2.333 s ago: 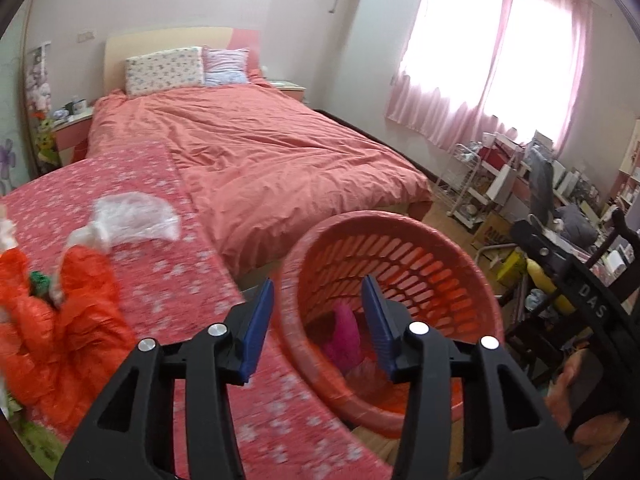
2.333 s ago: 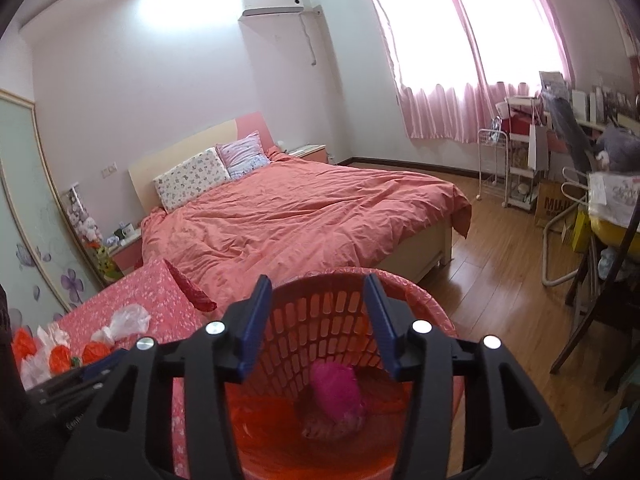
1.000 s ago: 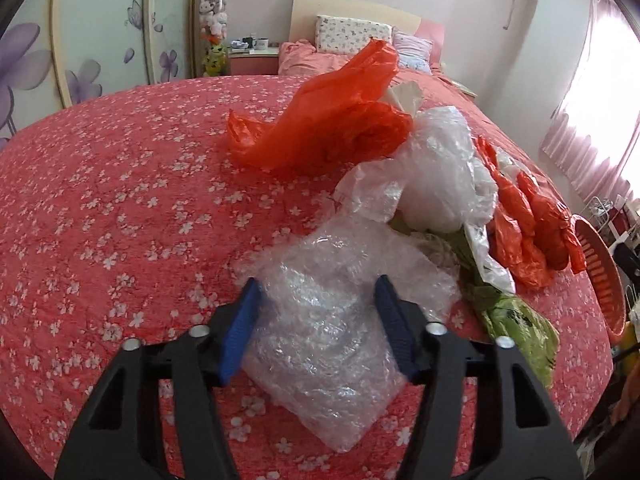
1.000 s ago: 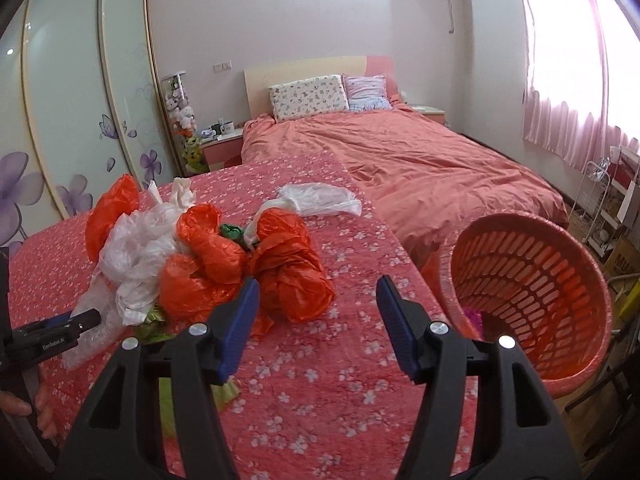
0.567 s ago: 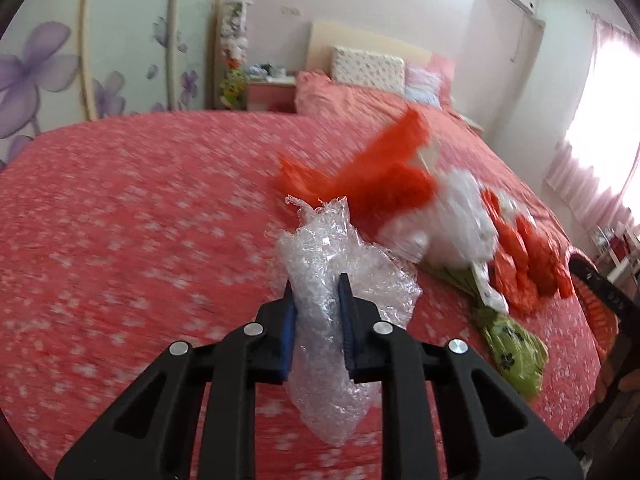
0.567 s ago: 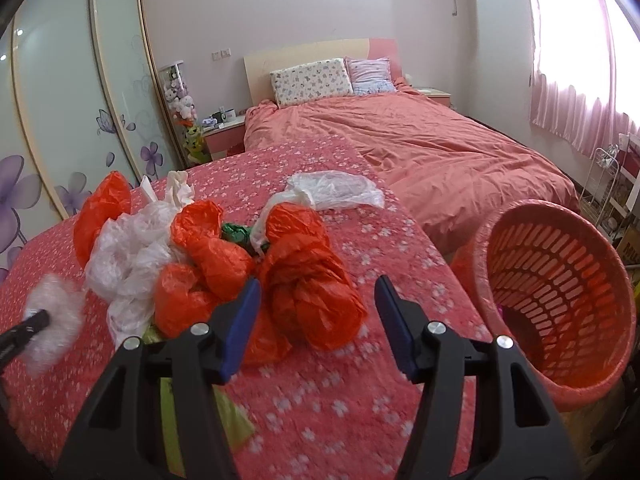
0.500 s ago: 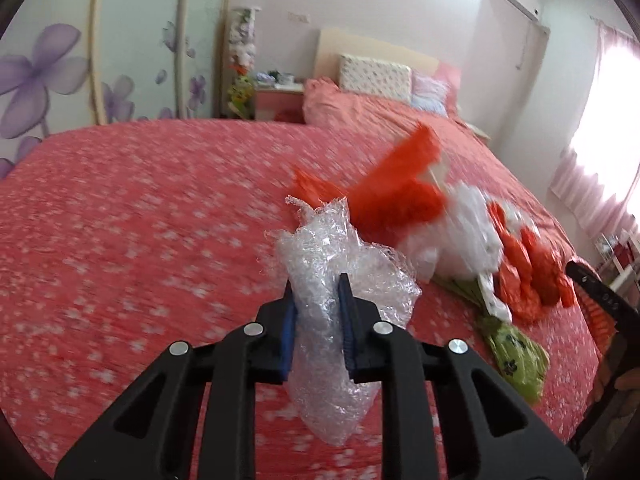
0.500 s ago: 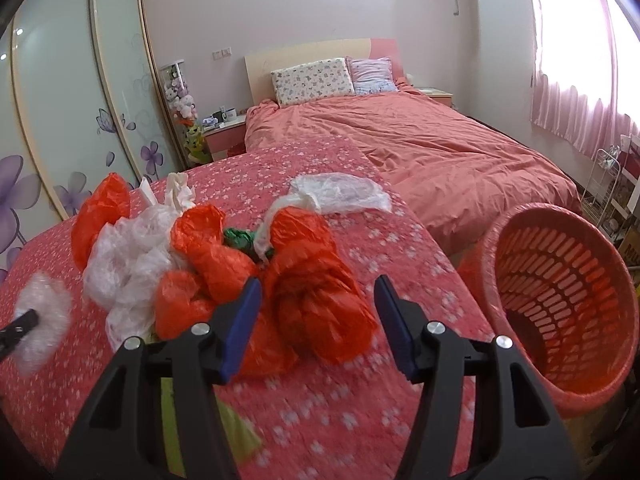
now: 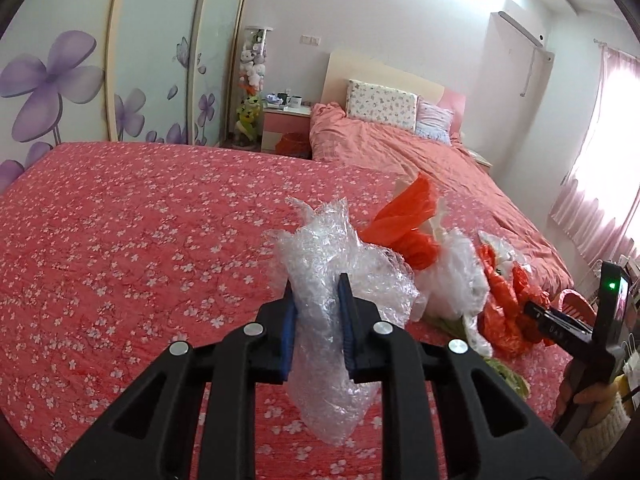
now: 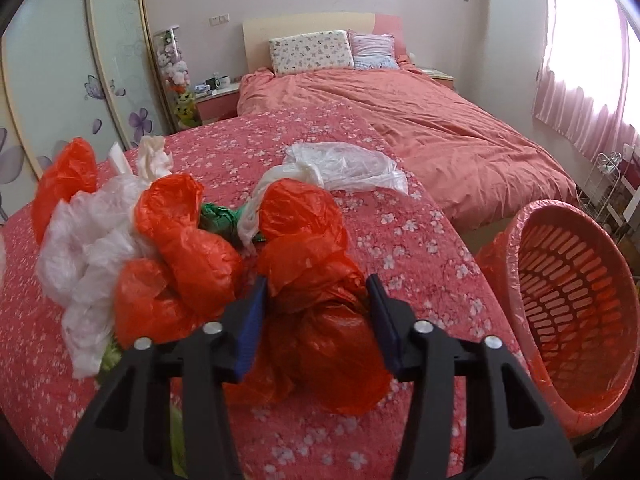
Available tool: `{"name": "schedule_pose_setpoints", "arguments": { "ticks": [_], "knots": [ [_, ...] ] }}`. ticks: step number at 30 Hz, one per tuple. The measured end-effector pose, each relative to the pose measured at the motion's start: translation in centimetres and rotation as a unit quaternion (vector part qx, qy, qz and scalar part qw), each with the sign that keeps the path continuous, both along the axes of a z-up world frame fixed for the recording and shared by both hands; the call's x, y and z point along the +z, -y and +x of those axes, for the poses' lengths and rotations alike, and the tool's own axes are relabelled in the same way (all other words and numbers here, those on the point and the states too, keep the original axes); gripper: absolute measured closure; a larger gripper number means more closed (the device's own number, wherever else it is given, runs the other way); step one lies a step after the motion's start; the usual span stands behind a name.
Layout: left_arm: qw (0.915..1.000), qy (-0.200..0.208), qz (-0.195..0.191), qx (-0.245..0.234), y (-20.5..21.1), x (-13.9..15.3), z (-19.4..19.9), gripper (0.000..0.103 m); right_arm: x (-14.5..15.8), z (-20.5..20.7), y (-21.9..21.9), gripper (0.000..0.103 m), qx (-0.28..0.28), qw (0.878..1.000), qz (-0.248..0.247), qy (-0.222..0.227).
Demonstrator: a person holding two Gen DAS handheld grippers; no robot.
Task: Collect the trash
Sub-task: 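Grasp an orange-red plastic bag with the right tool while the left tool lifts the bubble wrap, then carry the bubble wrap and orange-red bag over the orange basket with both tools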
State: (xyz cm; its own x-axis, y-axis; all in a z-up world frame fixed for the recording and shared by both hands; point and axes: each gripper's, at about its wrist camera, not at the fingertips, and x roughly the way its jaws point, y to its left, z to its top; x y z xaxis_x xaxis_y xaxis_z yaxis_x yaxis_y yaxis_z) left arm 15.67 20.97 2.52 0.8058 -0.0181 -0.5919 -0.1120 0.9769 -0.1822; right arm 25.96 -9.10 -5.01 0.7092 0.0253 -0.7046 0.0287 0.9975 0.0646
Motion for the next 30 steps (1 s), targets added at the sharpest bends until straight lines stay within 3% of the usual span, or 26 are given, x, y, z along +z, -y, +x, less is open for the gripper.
{"name": "schedule_pose_setpoints", "arguments": {
  "ticks": [3,18,30],
  "knots": [
    [1.0000,0.004,0.001,-0.006,0.7,0.5,0.0,0.084,0.5,-1.1,0.4,0.064,0.006,1.000,0.003,0.006],
    [0.9973,0.028,0.013,-0.066,6.7,3.1,0.1,0.084,6.3,-7.2,5.5,0.064,-0.015,0.996,0.030,0.082],
    [0.9903,0.042,0.027,-0.130,13.1,4.0,0.9,0.084,8.4,-10.9,9.1,0.064,-0.042,0.992,0.029,0.117]
  ]
}}
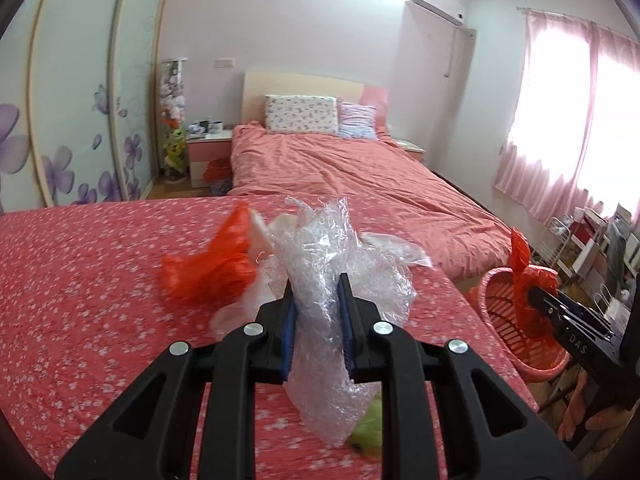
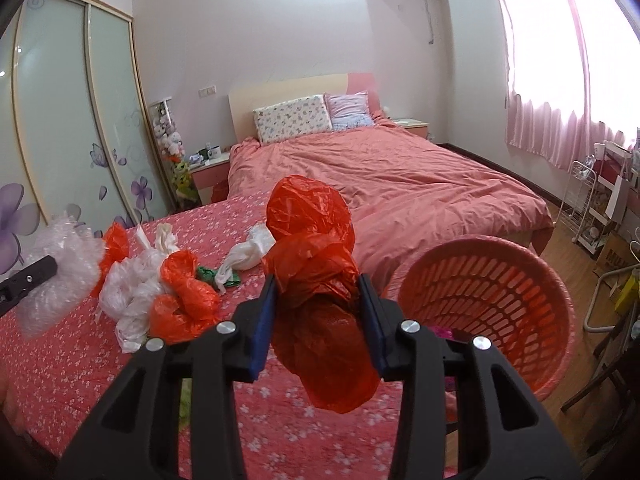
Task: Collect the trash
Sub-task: 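Carry the bubble wrap and orange-red bag over the orange basket with both tools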
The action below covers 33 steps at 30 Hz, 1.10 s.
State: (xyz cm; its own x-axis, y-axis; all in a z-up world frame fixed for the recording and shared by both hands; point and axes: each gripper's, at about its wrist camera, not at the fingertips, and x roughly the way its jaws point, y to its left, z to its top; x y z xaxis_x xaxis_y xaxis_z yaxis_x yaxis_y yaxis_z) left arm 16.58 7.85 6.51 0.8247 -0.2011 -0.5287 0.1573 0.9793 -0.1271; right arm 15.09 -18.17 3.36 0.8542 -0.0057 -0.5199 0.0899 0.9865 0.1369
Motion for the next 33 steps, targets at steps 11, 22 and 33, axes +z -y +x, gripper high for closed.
{"name": "schedule_pose_setpoints", "arguments": {
  "ticks": [11,22,33],
  "knots": [
    [0.9988,-0.009,0.010,-0.047,5.0,-1.0,0.8,0.084,0.3,-2.1,3.1,0.064,-0.031,0.999,0.003,0.013],
    [0.9955,-0.011,0.013,-0.093,10.3,-1.8,1.2,0.084,-0.5,-3.2,6.0,0.064,-0.064,0.998,0.003,0.015],
    [0.9896,-0.016,0.005,-0.143,16.1,-2.7,2.1,0.083,-1.2,-4.2,9.6,0.063,-0.103,0.994,0.016,0.025]
  ]
}}
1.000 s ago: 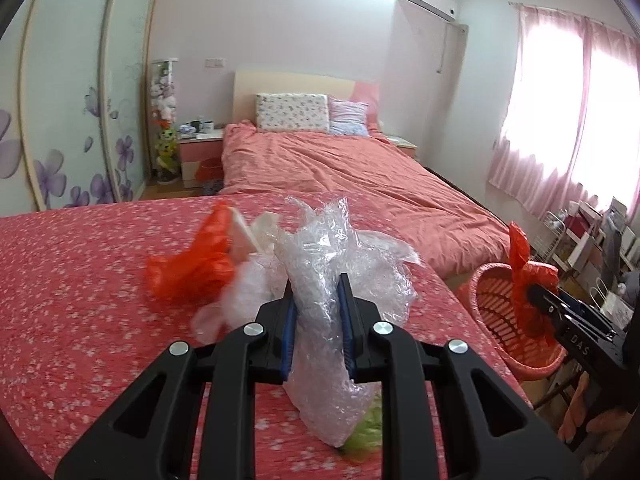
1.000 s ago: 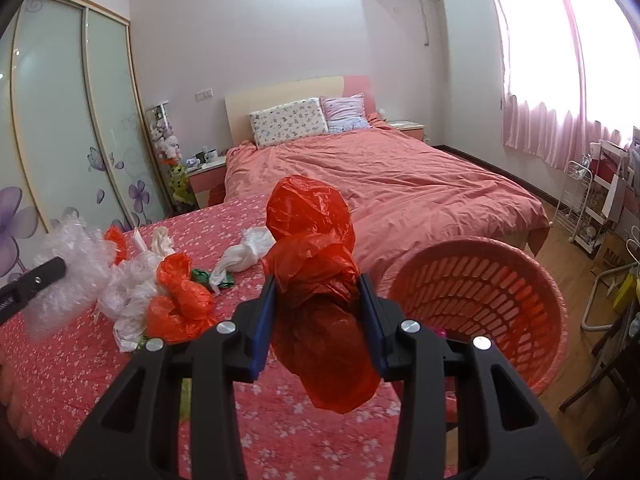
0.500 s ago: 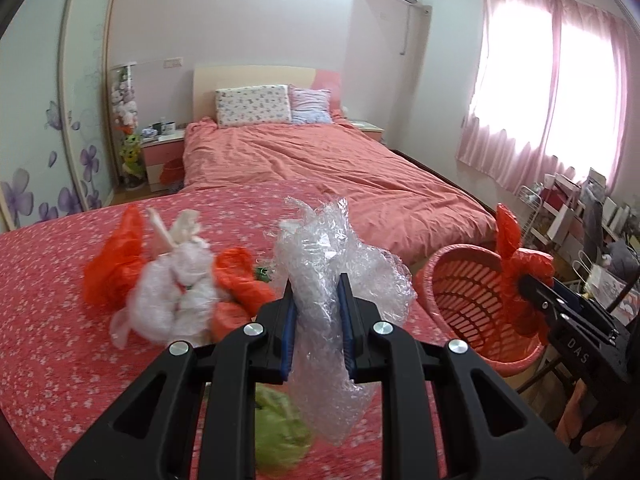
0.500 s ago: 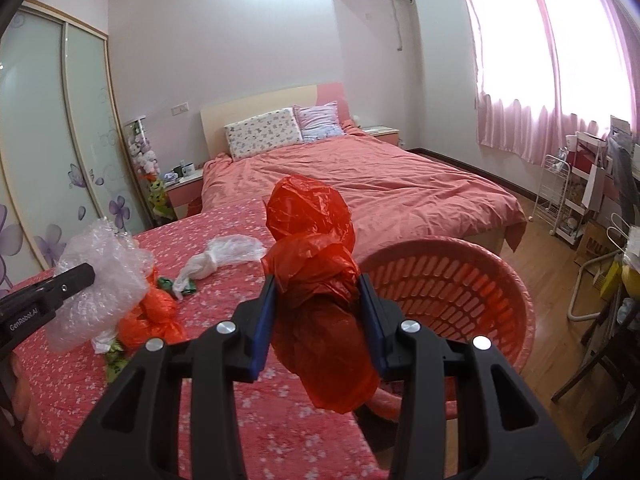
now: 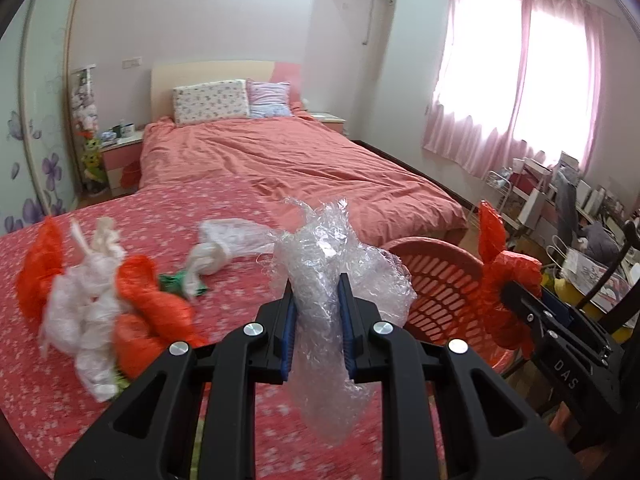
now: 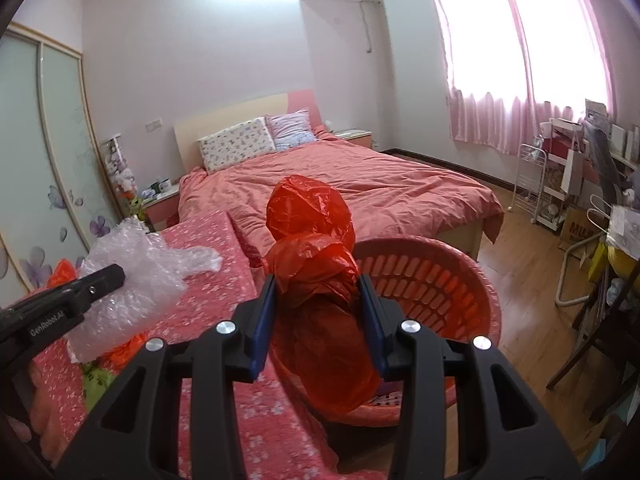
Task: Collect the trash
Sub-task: 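Carry the bubble wrap and orange-red bag over the orange basket with both tools, then open both tools to drop the bags into the orange basket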
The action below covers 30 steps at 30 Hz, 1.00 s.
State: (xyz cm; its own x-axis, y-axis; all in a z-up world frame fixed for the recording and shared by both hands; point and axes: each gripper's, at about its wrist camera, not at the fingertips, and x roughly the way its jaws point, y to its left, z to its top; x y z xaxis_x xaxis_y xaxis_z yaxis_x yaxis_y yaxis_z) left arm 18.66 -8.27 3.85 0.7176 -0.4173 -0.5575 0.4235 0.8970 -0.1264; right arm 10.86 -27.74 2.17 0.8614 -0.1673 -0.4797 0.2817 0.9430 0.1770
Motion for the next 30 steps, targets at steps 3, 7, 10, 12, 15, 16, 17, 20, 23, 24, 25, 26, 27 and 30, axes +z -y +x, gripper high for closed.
{"name": "schedule_pose_setpoints", "arguments": {
  "ticks": [3,7,10,12,15,16,17,20,23,24,25,26,27,30],
  "knots": [
    [0.9999,-0.001,-0.002,-0.013,1.6,-0.3,0.0,0.083,-0.3,-0.2,1.4,0.063,-0.013,1.000,0.003,0.003],
    [0.9995,-0.004,-0.004,-0.032,3.7,-0.8,0.1,0.083,-0.8,-0.2,2.9,0.063,-0.029,1.000,0.011,0.004],
    [0.9990,-0.006,-0.003,-0.044,5.2,-1.2,0.3,0.083,-1.2,-0.1,4.0,0.063,-0.039,0.999,0.017,0.005],
    [0.9987,-0.008,-0.002,-0.050,5.8,-1.5,0.5,0.083,-1.5,0.0,4.8,0.063,-0.044,0.999,0.020,0.004],
    [0.9983,-0.014,-0.003,-0.056,6.8,-1.9,0.9,0.083,-1.9,0.3,5.7,0.063,-0.051,0.998,0.024,0.004],
    [0.9982,-0.016,-0.003,-0.058,7.1,-2.1,1.0,0.083,-2.0,0.4,5.9,0.063,-0.052,0.998,0.025,0.004],
    [0.9980,-0.018,-0.003,-0.060,7.3,-2.2,1.0,0.083,-2.2,0.5,6.2,0.063,-0.054,0.998,0.026,0.004],
    [0.9976,-0.021,-0.004,-0.065,8.1,-2.5,1.2,0.083,-2.8,0.6,6.6,0.063,-0.057,0.998,0.028,0.005],
    [0.9972,-0.024,-0.004,-0.071,8.8,-2.7,1.2,0.083,-3.1,0.9,7.2,0.063,-0.061,0.998,0.032,0.006],
    [0.9970,-0.025,-0.004,-0.073,9.1,-2.8,1.3,0.083,-3.2,1.0,7.3,0.063,-0.062,0.998,0.033,0.006],
    [0.9968,-0.027,-0.004,-0.075,9.3,-2.9,1.3,0.083,-3.2,1.1,7.4,0.063,-0.063,0.997,0.034,0.007],
    [0.9967,-0.028,-0.003,-0.076,9.5,-3.0,1.4,0.083,-3.2,1.2,7.6,0.063,-0.064,0.997,0.035,0.008],
    [0.9965,-0.030,-0.003,-0.078,9.7,-3.1,1.5,0.083,-3.2,1.2,7.8,0.063,-0.065,0.997,0.036,0.010],
    [0.9962,-0.032,-0.001,-0.081,10.3,-3.3,1.8,0.083,-3.3,1.3,7.9,0.063,-0.070,0.997,0.039,0.012]
  ]
}}
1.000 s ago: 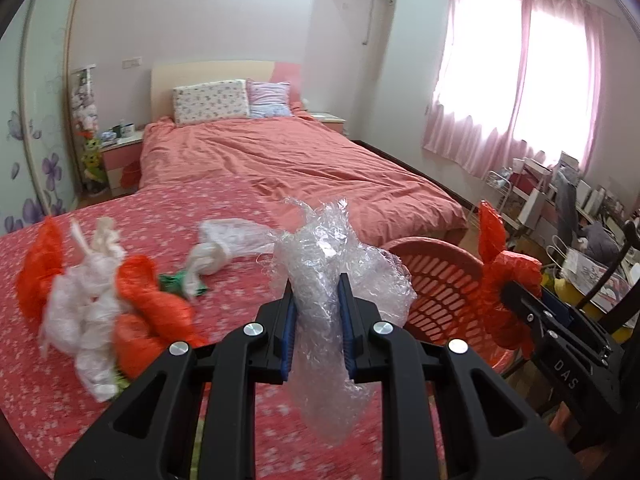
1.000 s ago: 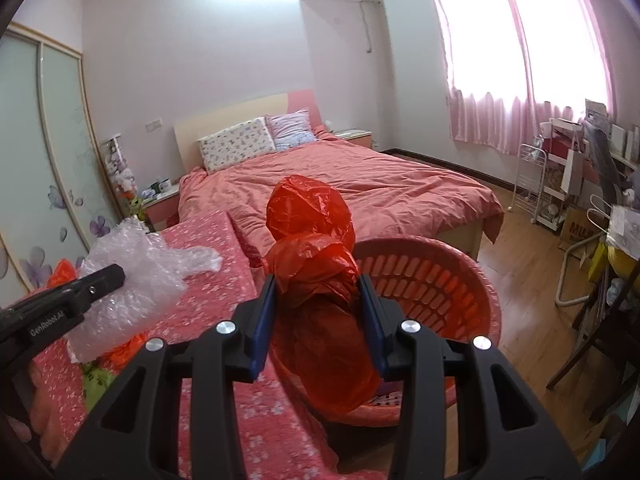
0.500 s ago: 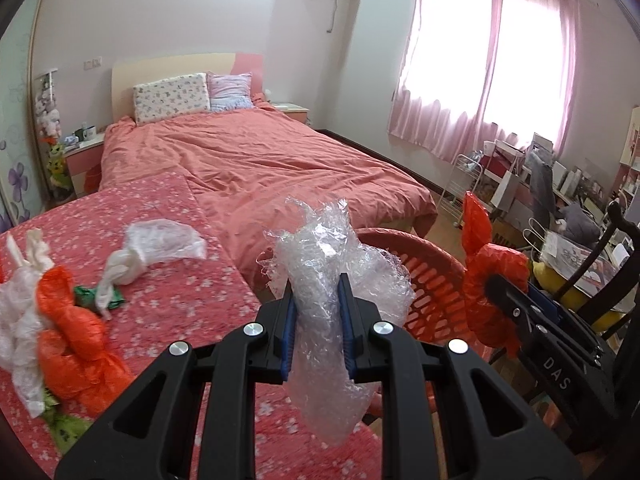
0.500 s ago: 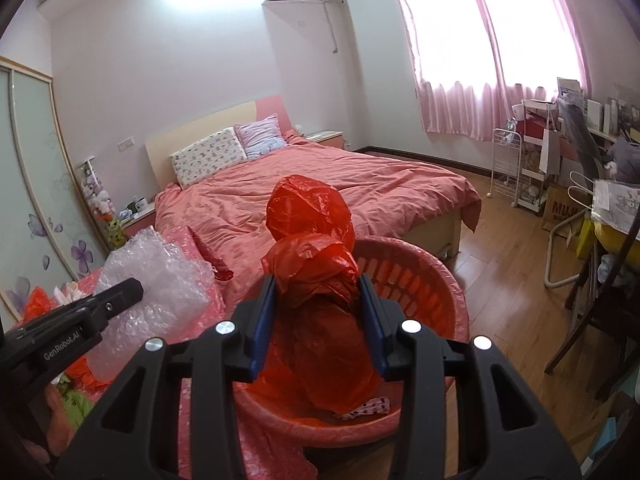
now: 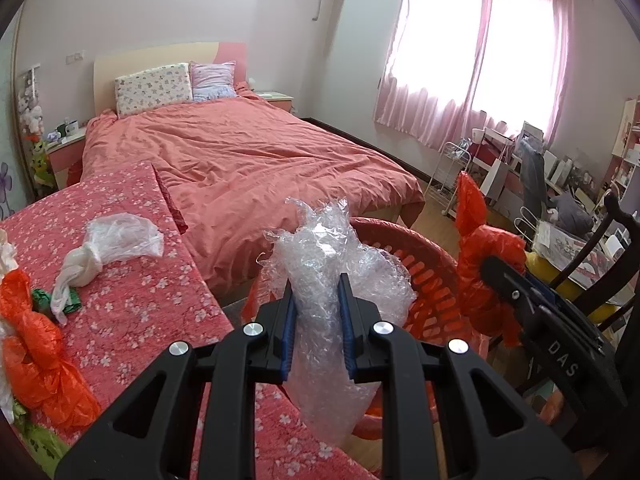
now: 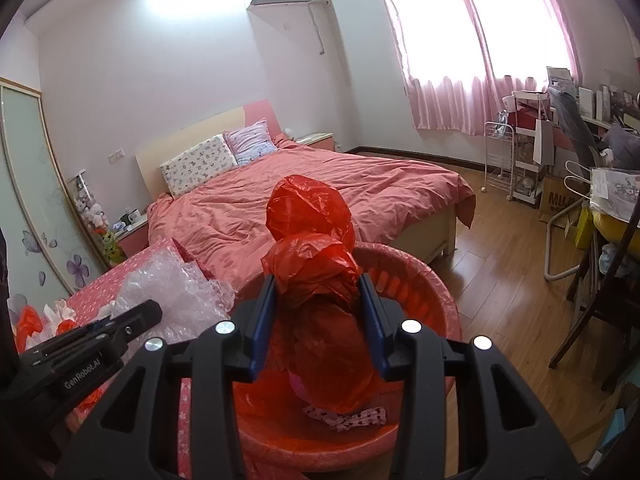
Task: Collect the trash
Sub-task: 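Open both tools to drop the bags into the orange basket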
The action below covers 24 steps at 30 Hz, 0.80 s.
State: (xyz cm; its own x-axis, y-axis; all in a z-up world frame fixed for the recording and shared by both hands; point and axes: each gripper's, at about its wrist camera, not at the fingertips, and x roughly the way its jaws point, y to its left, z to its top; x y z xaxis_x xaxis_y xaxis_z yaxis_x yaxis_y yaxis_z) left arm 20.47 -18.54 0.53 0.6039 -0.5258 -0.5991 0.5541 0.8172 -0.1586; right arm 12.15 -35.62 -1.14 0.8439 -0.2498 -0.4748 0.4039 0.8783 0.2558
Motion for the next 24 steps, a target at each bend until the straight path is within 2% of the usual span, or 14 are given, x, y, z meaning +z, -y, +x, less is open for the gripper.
{"name": "schedule_pose_setpoints", "arguments": {
  "ticks": [5,7,9,11,15,24],
  "knots": [
    [1.0000,-0.005,-0.001,0.004,0.6,-0.2,0.5,0.082,-0.2,0.9,0.6,0.061,-0.003,1.000,0.012,0.001],
    [0.9999,-0.009,0.000,0.009,0.7,-0.4,0.8,0.074,-0.2,1.3,1.0,0.057,-0.003,1.000,0.015,0.004],
    [0.9998,-0.010,0.003,0.016,0.5,-0.7,0.9,0.059,-0.3,1.7,1.4,0.055,-0.003,1.000,0.018,0.004],
    [0.9997,-0.013,0.007,0.022,0.4,-1.1,0.9,0.054,-0.5,2.0,1.6,0.050,-0.002,1.000,0.022,0.002],
    [0.9988,-0.014,0.023,0.041,-0.5,-1.5,1.1,0.051,-0.7,2.2,1.5,0.040,-0.003,1.000,0.016,-0.001],
    [0.9950,0.001,0.051,0.086,-5.2,-1.1,0.1,0.049,-0.9,1.5,-1.0,0.039,0.007,1.000,-0.008,-0.019]
  ]
}}
